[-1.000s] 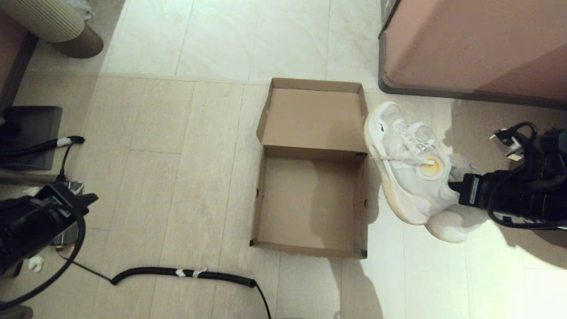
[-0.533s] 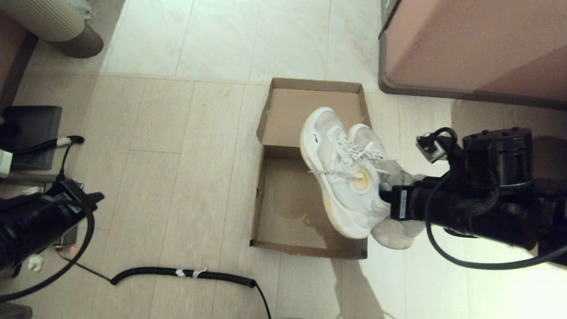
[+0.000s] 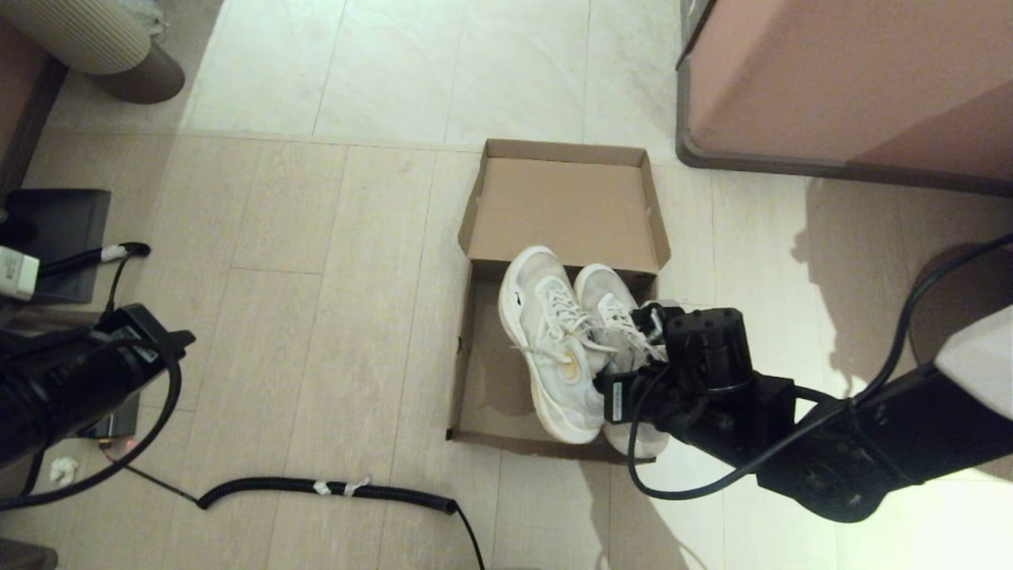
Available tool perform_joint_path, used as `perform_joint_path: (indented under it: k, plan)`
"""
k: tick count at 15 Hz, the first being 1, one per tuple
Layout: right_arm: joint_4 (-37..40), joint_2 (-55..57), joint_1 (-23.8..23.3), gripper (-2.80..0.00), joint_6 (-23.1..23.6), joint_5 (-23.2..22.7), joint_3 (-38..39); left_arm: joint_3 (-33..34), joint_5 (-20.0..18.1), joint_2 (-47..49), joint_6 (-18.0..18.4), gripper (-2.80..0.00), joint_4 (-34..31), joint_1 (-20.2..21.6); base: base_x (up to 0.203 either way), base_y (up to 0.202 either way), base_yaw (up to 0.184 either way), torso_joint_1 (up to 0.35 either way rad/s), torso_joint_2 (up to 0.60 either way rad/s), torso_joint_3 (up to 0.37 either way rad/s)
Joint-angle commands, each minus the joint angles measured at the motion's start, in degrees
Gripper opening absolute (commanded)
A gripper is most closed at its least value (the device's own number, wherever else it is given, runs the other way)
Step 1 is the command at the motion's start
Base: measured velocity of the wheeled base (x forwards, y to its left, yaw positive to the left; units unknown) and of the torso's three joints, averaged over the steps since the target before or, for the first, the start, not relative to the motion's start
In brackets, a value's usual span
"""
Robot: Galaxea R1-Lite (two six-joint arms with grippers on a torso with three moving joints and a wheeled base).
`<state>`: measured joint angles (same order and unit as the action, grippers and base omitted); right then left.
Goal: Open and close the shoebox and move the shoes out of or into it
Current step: Put the shoes into the shoe box
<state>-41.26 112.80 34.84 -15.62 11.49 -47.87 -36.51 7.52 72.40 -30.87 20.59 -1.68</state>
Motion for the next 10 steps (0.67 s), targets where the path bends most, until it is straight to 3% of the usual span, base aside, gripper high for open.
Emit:
perform_joint_path:
  k: [1,7,10]
  plan:
    - [-4.91,9.05,0.43,-2.8,0.99,0.59,-0.59,-0.14,0.04,0.0,-0.18,-2.8,0.27,0.01,0.0,0.0,0.0,0.0,0.0,0.0]
    - [-18.92,21.0,0.15,-2.8,4.27,1.9,-6.44,-0.31,0.04,-2.09,0.23,-2.8,0.24,0.01,0.0,0.0,0.0,0.0,0.0,0.0]
    - [-20.6,23.73,-0.2,-2.8,4.36,1.87,-7.59,-1.49,0.04,-3.36,0.8,-2.8,-0.79,0.06,0.0,0.0,0.0,0.0,0.0,0.0]
